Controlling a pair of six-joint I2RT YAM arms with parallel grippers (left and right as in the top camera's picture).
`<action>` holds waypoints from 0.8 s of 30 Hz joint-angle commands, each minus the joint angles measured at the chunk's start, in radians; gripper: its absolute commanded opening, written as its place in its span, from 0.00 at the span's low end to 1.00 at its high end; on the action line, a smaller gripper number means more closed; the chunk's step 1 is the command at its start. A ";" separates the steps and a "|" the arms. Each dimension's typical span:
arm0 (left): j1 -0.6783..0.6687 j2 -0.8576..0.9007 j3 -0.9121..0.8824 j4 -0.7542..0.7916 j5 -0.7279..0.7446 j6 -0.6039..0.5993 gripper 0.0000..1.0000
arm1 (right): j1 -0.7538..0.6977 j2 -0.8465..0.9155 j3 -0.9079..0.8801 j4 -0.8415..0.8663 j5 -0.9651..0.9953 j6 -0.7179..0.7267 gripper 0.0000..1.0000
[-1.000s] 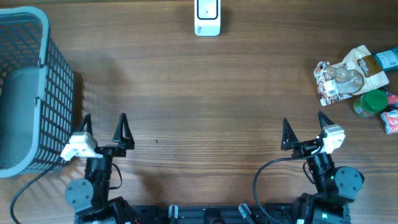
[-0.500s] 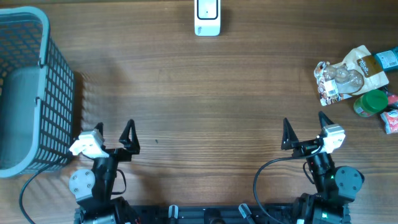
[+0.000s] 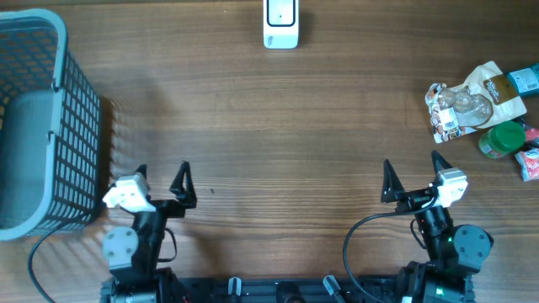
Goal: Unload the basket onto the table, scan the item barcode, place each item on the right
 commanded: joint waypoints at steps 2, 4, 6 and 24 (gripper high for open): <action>-0.125 -0.018 -0.058 0.097 -0.233 0.005 1.00 | 0.002 0.002 0.000 0.005 0.010 0.010 1.00; -0.122 -0.018 -0.058 0.096 -0.235 0.054 1.00 | 0.002 0.002 0.000 0.005 0.010 0.010 1.00; -0.122 -0.018 -0.058 0.096 -0.235 0.095 1.00 | 0.002 0.002 0.000 0.005 0.010 0.011 1.00; -0.116 -0.017 -0.058 0.102 -0.235 0.100 1.00 | 0.115 -0.028 -0.001 0.005 0.081 -0.046 1.00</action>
